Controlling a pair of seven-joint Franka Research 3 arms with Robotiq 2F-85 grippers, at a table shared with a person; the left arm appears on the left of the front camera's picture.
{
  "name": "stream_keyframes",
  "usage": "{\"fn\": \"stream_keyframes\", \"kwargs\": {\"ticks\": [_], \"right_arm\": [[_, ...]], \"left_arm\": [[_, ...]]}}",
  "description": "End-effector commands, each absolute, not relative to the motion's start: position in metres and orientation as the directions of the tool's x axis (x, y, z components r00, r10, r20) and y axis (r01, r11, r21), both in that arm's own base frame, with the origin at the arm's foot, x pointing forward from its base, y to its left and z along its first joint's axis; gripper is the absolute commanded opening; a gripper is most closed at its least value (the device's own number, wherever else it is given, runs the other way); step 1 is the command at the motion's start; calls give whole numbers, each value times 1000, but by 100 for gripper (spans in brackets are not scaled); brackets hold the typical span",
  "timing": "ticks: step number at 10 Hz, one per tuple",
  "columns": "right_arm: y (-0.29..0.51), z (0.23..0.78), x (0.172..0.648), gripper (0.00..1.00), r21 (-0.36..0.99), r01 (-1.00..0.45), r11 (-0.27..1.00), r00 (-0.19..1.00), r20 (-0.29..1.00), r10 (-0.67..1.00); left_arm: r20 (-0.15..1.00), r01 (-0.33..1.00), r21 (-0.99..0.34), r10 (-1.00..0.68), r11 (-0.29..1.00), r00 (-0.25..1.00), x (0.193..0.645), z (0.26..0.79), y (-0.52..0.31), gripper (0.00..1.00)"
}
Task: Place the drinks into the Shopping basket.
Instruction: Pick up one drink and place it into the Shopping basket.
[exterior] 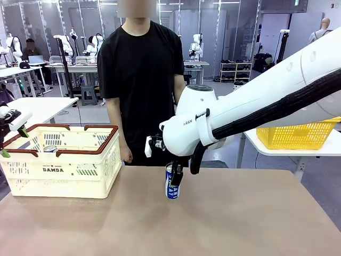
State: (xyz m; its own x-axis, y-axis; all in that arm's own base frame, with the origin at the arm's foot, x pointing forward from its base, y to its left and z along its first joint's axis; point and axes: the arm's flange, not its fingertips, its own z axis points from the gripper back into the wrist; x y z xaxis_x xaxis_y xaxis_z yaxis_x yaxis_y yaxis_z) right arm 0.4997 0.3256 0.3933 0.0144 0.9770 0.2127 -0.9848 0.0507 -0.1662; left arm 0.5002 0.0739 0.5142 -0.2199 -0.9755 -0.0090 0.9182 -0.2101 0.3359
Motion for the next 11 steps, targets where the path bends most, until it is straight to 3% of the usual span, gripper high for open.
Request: {"fn": "stream_keyframes", "kwargs": {"ticks": [1, 11], "right_arm": [[325, 395, 506, 60, -154, -988, 30, -2, 201, 980], [327, 357, 519, 60, -134, -990, 44, 17, 195, 981]], "left_arm": [[-12, 921, 341, -980, -191, -199, 500, 516, 73, 100], [-12, 921, 341, -980, -191, -199, 500, 516, 73, 100]]}}
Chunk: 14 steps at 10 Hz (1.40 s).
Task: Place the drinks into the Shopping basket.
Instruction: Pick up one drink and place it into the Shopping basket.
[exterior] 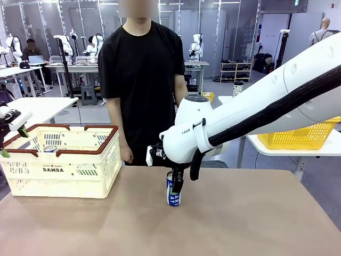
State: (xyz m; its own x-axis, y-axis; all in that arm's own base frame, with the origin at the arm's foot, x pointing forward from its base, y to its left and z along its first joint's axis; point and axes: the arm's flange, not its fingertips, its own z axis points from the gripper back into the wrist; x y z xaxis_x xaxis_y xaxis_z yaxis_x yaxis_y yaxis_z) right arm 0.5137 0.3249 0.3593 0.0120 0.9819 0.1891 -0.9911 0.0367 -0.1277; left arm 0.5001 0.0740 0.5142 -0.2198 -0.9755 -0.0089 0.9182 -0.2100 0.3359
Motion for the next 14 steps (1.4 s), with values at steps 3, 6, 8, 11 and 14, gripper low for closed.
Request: {"fn": "stream_keyframes", "kwargs": {"ticks": [3, 6, 8, 11, 14], "right_arm": [[327, 358, 518, 90, -136, -990, 34, 9, 183, 983], [326, 363, 517, 100, -146, -989, 29, 4, 165, 986], [323, 369, 517, 100, -150, -988, 34, 10, 157, 987], [314, 385, 514, 100, -160, -986, 36, 12, 145, 989], [298, 403, 507, 100, -137, -989, 59, 42, 125, 991]], "left_arm": [[-12, 921, 341, -980, -191, -199, 500, 516, 73, 100], [-12, 921, 341, -980, -191, -199, 500, 516, 73, 100], [-12, 921, 341, -980, -191, -199, 500, 516, 73, 100], [-12, 921, 341, -980, -191, -199, 500, 516, 73, 100], [-12, 921, 341, -980, -191, -199, 500, 516, 73, 100]]}}
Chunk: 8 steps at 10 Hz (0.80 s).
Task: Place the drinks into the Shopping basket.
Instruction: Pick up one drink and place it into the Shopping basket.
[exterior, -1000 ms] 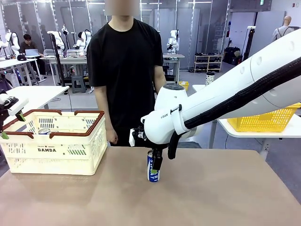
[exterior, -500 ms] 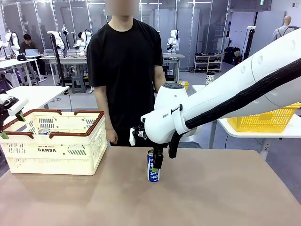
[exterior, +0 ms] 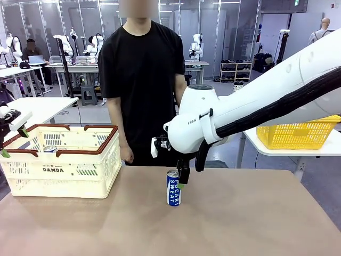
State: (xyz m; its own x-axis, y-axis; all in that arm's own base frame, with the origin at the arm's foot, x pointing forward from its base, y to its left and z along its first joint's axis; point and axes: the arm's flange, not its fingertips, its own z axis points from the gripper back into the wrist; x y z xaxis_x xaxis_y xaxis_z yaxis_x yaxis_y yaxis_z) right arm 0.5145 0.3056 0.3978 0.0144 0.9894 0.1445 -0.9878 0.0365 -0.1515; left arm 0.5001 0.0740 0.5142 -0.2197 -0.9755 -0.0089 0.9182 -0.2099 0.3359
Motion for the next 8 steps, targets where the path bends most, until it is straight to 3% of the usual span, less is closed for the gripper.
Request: {"fn": "stream_keyframes", "kwargs": {"ticks": [1, 8], "right_arm": [[291, 409, 503, 100, -135, -988, 72, 56, 117, 992], [174, 471, 424, 100, -221, -935, 276, 242, 170, 955]], "left_arm": [[-12, 921, 341, -980, -191, -199, 500, 516, 73, 100], [-12, 921, 341, -980, -191, -199, 500, 516, 73, 100]]}}
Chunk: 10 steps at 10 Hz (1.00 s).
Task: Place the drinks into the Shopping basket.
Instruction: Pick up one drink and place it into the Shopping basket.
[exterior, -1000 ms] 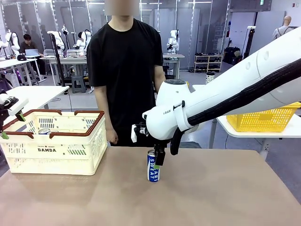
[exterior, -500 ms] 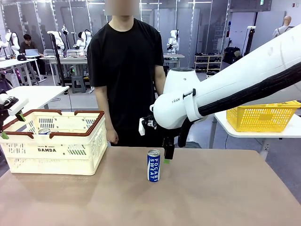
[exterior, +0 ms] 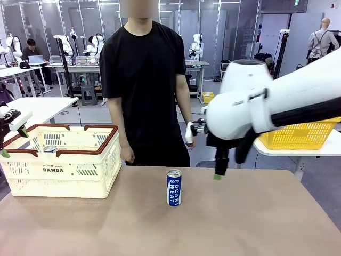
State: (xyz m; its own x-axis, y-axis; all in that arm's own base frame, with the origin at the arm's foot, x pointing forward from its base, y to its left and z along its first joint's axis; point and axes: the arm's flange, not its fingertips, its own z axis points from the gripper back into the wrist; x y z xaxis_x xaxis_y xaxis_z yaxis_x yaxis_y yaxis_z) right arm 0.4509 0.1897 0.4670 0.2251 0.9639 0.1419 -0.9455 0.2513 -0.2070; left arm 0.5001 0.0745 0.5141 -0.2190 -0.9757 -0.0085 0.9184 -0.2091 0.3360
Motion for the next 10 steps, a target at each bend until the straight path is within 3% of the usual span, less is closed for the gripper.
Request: {"fn": "stream_keyframes", "kwargs": {"ticks": [1, 5, 10], "right_arm": [[156, 479, 410, 100, -223, -931, 290, 253, 179, 951], [98, 488, 374, 100, -233, -899, 370, 316, 239, 918], [83, 489, 373, 100, -221, -887, 406, 352, 245, 903]], "left_arm": [[-12, 921, 341, -980, -191, -199, 500, 516, 73, 100], [-12, 921, 341, -980, -191, -199, 500, 516, 73, 100], [-12, 921, 341, -980, -191, -199, 500, 516, 73, 100]]}}
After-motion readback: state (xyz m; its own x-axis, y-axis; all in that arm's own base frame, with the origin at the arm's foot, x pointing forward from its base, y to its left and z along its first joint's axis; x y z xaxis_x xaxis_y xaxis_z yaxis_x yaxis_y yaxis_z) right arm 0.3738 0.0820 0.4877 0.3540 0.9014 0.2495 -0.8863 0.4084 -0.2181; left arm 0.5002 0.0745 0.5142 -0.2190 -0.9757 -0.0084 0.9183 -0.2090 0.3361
